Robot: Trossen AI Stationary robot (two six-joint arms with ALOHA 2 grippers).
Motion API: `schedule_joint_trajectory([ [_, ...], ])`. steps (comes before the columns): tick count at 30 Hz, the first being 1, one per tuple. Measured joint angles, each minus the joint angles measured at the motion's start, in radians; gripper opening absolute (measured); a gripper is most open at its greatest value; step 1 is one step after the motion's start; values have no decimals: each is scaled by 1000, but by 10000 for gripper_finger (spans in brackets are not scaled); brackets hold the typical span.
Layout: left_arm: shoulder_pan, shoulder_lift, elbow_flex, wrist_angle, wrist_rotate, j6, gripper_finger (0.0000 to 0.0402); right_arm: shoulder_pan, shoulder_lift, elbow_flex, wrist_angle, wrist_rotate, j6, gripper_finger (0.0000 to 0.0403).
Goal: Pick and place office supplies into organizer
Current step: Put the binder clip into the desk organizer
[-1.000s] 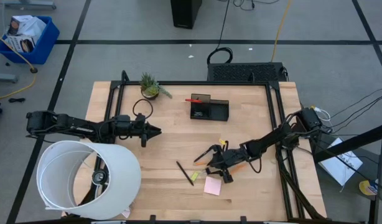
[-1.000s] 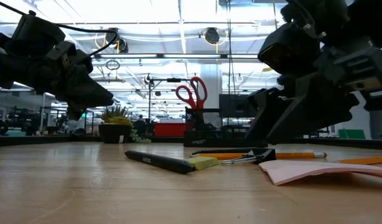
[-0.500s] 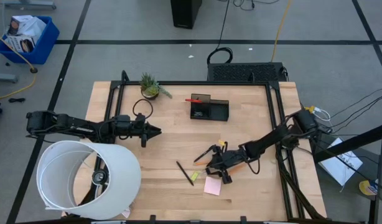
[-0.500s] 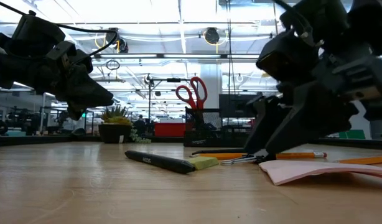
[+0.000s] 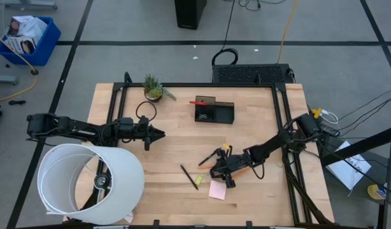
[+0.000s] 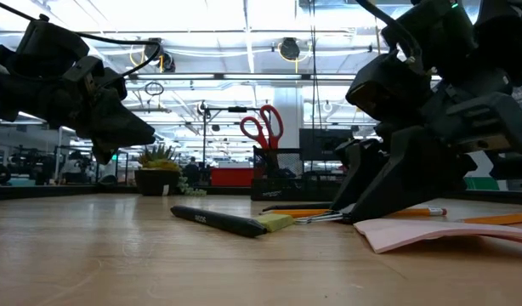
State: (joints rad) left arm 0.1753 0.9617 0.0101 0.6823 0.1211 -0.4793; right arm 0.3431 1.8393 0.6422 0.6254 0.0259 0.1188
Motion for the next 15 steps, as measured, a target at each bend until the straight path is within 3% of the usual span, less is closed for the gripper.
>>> schedule_joint_trajectory([
  [5, 0, 0, 0, 0, 0, 2, 93, 0, 3, -1, 30, 25, 0, 136],
  [11, 0, 0, 0, 0, 0, 3, 93, -18, 2, -2, 136, 110, -27, 161],
  [15, 0, 0, 0, 0, 0, 1, 93, -52, 4, -2, 167, 129, -32, 145],
])
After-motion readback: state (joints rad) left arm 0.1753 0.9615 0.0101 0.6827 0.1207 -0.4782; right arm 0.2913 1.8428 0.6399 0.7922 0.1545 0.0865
